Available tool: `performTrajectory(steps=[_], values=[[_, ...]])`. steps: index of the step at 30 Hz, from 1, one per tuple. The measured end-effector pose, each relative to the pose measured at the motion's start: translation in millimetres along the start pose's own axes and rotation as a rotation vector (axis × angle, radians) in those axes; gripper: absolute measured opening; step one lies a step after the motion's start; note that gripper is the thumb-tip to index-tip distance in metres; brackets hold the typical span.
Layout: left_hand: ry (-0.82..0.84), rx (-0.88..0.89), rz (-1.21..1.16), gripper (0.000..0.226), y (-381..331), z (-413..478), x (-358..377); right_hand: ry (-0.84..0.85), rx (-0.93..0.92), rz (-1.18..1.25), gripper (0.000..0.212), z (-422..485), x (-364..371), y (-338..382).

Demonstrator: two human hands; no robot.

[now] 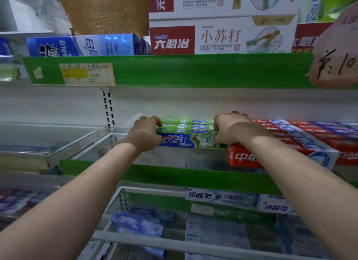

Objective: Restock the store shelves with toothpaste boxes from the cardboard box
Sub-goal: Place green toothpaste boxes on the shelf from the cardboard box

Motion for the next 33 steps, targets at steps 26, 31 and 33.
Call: performTrajectory(steps=[26, 31, 33], values=[[-0.026, 0.169, 0.270, 0.041, -40, -12, 4, -0.054, -0.132, 0.141, 0.027, 6, -3, 13], [0.032, 0.085, 0.187, 0.042, -15, -4, -1, -0.042, -0.104, 0.088, 0.027, 6, -2, 12], [0.028, 0.080, 0.185, 0.042, -16, -5, 0, -0.027, -0.104, 0.079, 0.027, 7, -3, 14]])
Point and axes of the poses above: each hand's wrist, its own z-axis towards the middle knuckle, its own x-axis out of the palm, y = z × x, the point moved 6 cm from there along z, towards the middle knuckle, and after that the axes turned 14 degrees about -x, right-handed, at the moved point
